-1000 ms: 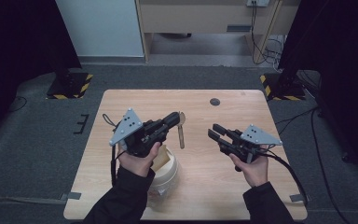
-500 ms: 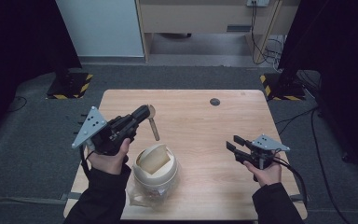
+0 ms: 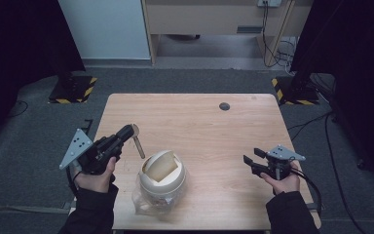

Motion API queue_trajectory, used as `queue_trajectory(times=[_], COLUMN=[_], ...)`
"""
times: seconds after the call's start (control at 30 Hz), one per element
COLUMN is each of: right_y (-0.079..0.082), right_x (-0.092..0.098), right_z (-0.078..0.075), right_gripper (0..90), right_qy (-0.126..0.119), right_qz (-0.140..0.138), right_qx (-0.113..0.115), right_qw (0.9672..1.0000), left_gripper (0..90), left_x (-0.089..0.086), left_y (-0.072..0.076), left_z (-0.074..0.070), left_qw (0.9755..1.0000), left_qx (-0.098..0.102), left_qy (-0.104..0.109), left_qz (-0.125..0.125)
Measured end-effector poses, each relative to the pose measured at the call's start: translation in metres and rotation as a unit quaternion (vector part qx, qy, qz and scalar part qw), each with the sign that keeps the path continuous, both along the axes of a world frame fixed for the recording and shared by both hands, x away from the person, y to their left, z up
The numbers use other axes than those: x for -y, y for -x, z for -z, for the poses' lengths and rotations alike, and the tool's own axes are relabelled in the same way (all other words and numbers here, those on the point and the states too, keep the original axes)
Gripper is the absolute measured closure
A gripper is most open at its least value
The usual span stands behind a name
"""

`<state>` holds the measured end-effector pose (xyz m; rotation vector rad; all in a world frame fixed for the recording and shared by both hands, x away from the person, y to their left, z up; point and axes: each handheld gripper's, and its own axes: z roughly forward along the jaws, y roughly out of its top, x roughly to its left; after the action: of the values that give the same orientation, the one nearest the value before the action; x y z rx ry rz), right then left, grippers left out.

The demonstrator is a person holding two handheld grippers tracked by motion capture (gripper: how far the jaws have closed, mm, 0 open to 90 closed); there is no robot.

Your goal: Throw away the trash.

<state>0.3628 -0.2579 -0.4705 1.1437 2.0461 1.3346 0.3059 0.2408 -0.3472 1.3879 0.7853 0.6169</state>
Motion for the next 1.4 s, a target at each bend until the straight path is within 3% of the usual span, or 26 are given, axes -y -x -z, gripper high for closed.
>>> queue_trajectory(times=[0.1,0.4,0.53,0.67,0.8,0.93,1.03,1.1,1.2,1.3,1.33,1.4], right_y=[-0.001,-0.002,-0.003,-0.003,-0.004,-0.005,-0.007,-0.008,-0.010,-0.012,-0.012,-0.014], right_x=[0.000,0.005,0.005,0.005,0.007,0.011,0.016,0.019,0.024,0.027,0.028,0.029], right_z=[0.002,0.010,0.012,0.012,0.013,0.016,0.019,0.022,0.026,0.029,0.030,0.032], right_gripper=[42.9,42.7,41.8,41.0,39.7,36.2,33.6,31.8,29.0,26.0,25.4,23.8], right_qy=[0.007,0.012,0.016,0.018,0.023,0.027,0.035,0.034,0.040,0.040,0.040,0.043], right_qz=[-0.001,0.014,0.017,0.016,0.018,0.027,0.034,0.041,0.050,0.057,0.058,0.065], right_qx=[-0.003,-0.017,-0.019,-0.023,-0.025,-0.030,-0.029,-0.033,-0.046,-0.054,-0.056,-0.064], right_qw=[1.0000,0.9997,0.9995,0.9994,0.9993,0.9988,0.9984,0.9981,0.9969,0.9961,0.9959,0.9949], left_gripper=[86.6,86.5,86.1,75.5,67.1,52.9,45.5,41.4,33.0,24.9,24.4,22.3], left_x=[0.001,0.019,0.021,0.019,0.009,-0.010,-0.026,-0.039,-0.048,-0.054,-0.055,-0.057], left_y=[0.000,-0.006,-0.009,-0.012,-0.012,-0.014,-0.018,-0.022,-0.030,-0.038,-0.040,-0.043], left_z=[0.015,0.038,0.051,0.060,0.061,0.067,0.080,0.093,0.109,0.126,0.132,0.140], left_qw=[0.9999,0.9987,0.9972,0.9953,0.9958,0.9962,0.9935,0.9890,0.9822,0.9685,0.9615,0.9533], left_qx=[-0.014,-0.040,-0.063,-0.083,-0.082,-0.086,-0.111,-0.138,-0.165,-0.205,-0.222,-0.246], left_qy=[-0.006,-0.021,-0.019,-0.009,-0.001,-0.003,-0.016,-0.031,-0.065,-0.123,-0.145,-0.161], left_qz=[0.002,0.023,0.034,0.049,0.041,0.011,-0.020,-0.044,-0.062,-0.071,-0.071,-0.069])
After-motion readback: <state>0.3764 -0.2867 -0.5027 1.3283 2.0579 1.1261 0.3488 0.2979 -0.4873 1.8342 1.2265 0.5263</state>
